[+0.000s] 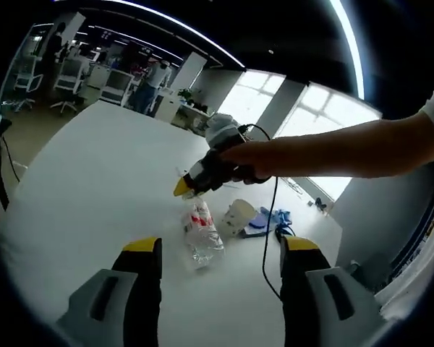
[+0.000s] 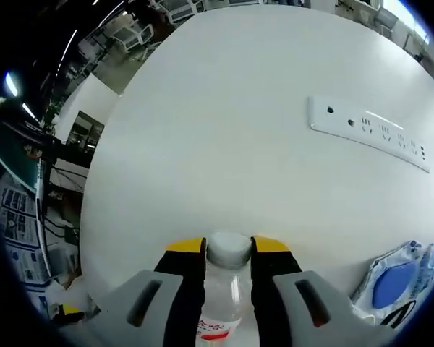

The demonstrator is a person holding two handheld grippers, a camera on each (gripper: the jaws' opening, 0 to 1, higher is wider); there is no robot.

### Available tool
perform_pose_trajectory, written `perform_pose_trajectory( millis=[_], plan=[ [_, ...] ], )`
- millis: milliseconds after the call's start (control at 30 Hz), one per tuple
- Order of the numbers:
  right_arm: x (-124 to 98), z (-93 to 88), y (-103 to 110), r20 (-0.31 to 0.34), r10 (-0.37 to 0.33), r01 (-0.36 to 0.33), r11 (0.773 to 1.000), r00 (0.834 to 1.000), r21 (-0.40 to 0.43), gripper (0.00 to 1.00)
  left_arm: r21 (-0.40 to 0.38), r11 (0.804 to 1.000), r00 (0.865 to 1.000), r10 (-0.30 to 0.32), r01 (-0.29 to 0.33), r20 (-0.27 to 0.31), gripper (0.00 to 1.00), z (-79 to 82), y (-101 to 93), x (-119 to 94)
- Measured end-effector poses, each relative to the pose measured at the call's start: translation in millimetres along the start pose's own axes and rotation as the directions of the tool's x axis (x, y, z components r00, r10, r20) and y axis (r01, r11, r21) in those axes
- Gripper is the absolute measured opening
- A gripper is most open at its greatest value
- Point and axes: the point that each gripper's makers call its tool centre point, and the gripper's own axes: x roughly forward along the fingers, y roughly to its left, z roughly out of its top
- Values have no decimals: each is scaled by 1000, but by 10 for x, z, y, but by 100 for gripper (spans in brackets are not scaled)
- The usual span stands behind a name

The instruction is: Arrange the tabletop items into an orderly group along one side of the table until the central work area is clear of visible clutter.

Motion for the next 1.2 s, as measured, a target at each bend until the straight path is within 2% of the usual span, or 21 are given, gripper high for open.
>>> perform_pose_trajectory(
  millis=[167,367,500,633,767,967,1133,1200],
  plan=[
    [-78,7,12,21,8,-8,1000,1000,-7,21,12,1000,1000,-14,14,-24,66,17,54,208],
    [-205,-31,36,53,18,-18,1000,998,3,21,21,999,996,-44,46,-78,66,-33,111,559],
    [-259,-71,69,63,25,-25,1000,998,0,21,24,998,991,-59,62,-121,66,-103,173,831],
    [-330,-81,103,81,27,-25,1000,996,-18,21,16,998,981,-64,69,-184,66,-253,229,1072],
    [-381,-82,122,100,35,-33,999,994,-25,21,20,995,972,-88,94,-220,66,-306,196,1270],
    [-459,-103,145,115,39,-34,998,993,-45,21,15,995,965,-90,97,-248,63,-338,219,1456],
    [-498,-117,160,131,45,-38,998,990,-57,21,27,992,956,-109,121,-272,55,-367,141,1543],
    [-515,-132,165,133,47,-40,998,990,-57,21,39,992,948,-106,123,-299,53,-409,155,1570]
  ],
)
